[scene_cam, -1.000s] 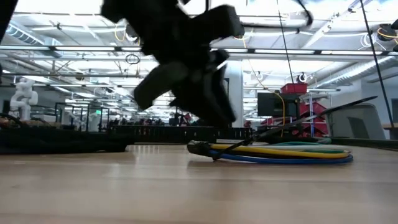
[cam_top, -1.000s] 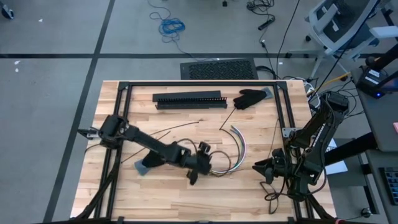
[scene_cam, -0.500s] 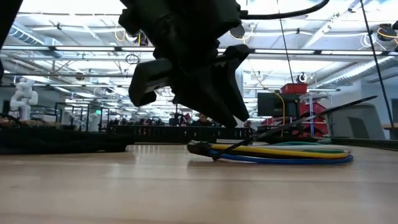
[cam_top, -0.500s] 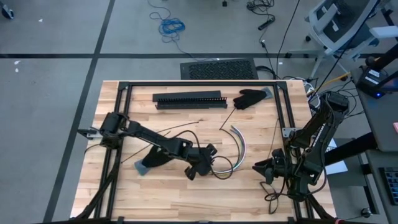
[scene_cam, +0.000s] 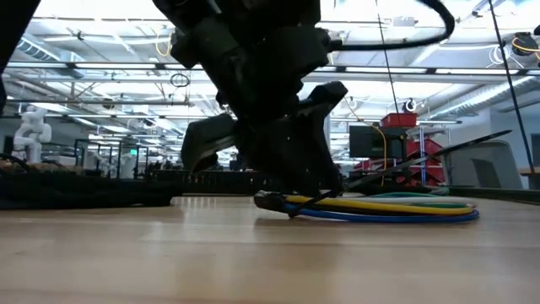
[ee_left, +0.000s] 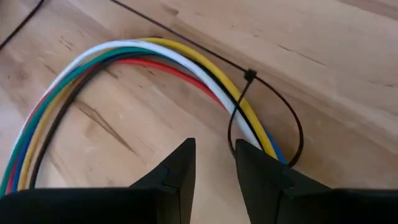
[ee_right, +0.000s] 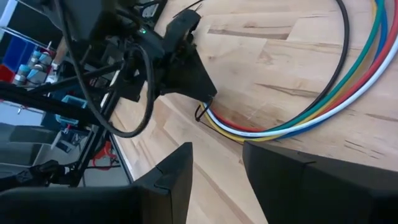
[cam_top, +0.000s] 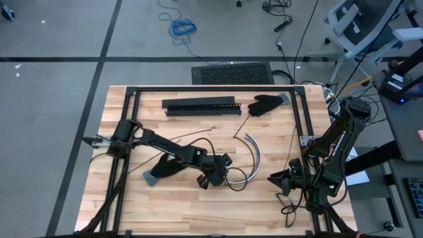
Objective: Ziptie cables
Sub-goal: Wrap the cable wires using a zip tie
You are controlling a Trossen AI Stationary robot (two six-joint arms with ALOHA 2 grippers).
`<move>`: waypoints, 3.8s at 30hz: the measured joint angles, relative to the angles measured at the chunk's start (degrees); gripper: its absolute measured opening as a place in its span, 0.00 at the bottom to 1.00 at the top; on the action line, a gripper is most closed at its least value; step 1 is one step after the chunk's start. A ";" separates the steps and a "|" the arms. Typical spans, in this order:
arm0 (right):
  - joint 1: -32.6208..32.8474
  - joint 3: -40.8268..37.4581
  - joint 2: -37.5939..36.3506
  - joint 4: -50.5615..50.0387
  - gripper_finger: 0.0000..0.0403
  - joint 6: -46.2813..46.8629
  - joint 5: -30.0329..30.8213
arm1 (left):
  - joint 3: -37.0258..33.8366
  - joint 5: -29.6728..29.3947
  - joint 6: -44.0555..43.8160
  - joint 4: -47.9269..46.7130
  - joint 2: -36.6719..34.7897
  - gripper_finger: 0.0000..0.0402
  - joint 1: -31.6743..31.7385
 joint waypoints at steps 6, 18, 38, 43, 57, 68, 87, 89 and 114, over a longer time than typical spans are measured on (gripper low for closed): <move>0.00 0.00 0.00 -0.09 0.35 0.00 0.02 | 0.00 0.09 -0.06 0.03 -0.04 0.28 0.00; -0.02 0.00 0.00 0.42 0.35 0.00 0.12 | 0.02 0.00 -0.10 1.88 2.42 0.28 -0.17; -5.35 0.00 0.31 4.52 0.33 -7.62 -9.99 | 0.02 -3.43 -0.60 1.64 2.54 0.00 -0.56; -10.86 0.01 0.31 5.34 0.32 -18.53 -14.92 | 0.02 -3.96 -0.60 1.61 2.54 0.00 -1.18; -32.20 9.29 0.26 -3.73 0.56 -72.81 -39.73 | 0.46 -7.35 -0.52 1.42 2.54 0.00 -1.97; -43.02 11.12 6.73 -7.72 0.55 -98.93 -51.85 | 4.22 -10.54 -0.29 1.63 2.56 0.00 -1.50; -36.74 21.35 2.00 -16.79 0.55 -84.50 -40.68 | 4.22 -12.77 -0.14 1.70 2.56 0.00 -1.16; -33.21 21.42 -0.43 -23.93 0.55 -76.50 -39.59 | 4.22 -13.24 -0.14 1.70 2.56 0.00 -1.16; -13.86 10.61 15.99 -4.91 0.55 -19.11 -6.69 | 4.24 -14.32 -0.54 1.36 -3.77 0.00 -0.67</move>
